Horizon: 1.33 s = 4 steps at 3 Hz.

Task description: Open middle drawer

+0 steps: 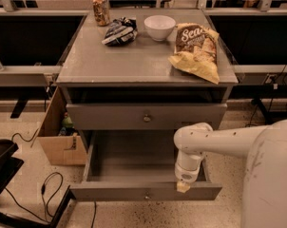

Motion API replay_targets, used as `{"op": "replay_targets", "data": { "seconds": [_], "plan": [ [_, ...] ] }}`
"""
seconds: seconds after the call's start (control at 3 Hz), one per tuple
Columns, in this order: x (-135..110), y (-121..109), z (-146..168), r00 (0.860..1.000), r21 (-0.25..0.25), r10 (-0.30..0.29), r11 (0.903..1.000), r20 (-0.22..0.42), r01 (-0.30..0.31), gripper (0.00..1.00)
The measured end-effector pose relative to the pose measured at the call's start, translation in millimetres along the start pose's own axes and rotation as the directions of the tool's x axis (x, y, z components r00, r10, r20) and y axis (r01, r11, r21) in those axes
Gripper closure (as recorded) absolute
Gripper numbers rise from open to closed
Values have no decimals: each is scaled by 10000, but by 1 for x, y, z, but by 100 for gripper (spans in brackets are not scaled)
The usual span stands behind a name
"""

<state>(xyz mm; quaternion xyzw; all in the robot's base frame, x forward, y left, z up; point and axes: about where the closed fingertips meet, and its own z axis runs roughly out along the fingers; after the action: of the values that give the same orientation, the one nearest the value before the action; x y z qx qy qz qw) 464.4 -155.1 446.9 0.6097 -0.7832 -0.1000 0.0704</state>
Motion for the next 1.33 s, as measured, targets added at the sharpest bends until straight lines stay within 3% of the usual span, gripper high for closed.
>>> {"op": "replay_targets", "data": {
  "seconds": [0.33, 1.33],
  "plan": [
    [-1, 0, -1, 10000, -47, -23, 10000, 11, 23, 100],
    [-1, 0, -1, 10000, -49, -23, 10000, 10, 23, 34]
  ]
}}
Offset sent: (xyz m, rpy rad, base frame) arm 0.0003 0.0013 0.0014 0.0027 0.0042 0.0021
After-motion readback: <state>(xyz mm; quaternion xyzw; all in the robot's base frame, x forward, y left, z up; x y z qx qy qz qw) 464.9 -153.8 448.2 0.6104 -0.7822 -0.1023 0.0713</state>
